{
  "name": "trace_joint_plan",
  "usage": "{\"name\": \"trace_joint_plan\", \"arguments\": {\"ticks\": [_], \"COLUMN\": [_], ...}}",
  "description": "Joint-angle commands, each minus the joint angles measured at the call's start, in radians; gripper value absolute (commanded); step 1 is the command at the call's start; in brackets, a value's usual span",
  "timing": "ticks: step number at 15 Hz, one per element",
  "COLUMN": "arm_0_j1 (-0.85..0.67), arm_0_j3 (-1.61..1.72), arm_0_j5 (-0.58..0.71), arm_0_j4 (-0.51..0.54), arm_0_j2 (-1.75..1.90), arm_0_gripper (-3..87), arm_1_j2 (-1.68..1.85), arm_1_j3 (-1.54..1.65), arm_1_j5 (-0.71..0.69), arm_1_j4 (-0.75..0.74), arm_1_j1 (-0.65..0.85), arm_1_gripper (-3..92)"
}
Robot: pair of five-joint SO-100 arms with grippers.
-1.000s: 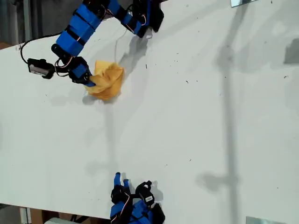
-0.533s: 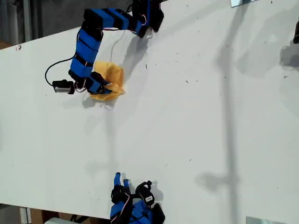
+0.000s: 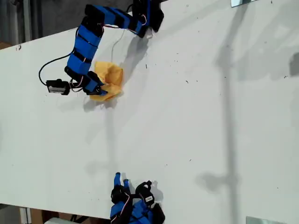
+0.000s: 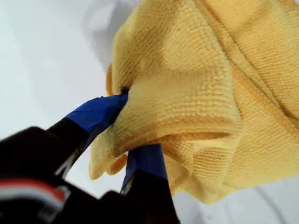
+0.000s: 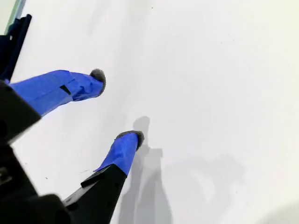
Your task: Grasp corners of a square towel and fold twice.
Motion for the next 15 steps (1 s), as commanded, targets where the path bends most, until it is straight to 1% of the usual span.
{"name": "trace_joint_plan", "arguments": {"ticks": [1,4,6,9,15], "arm_0_j1": [-0.002,-0.002,-0.002,-0.002,0.000], "arm_0_j3": [0.005,0.005,0.005,0.005,0.006], "arm_0_j5": [-0.020,-0.018,-0.018,-0.020,-0.023], "arm_0_j4": [-0.011,-0.012,-0.014,-0.014,-0.014], "arm_0_j2": [0.005,0.005,0.005,0.005,0.005], "arm_0_gripper": [20.5,20.5,20.5,20.5,20.5], "arm_1_j2": [0.252,0.543,0.724,0.867,1.055], "arm_1_j3": [-0.044,0.029,0.104,0.196,0.402], "arm_1_j5": [-0.021,-0.020,-0.017,0.052,0.061], "arm_1_j4": [0.029,0.060,0.074,0.204,0.262], "arm_1_j1": [-0.038,-0.023,0.029,0.202,0.439], "arm_1_gripper": [-0.1,-0.1,-0.1,-0.1,-0.1]}}
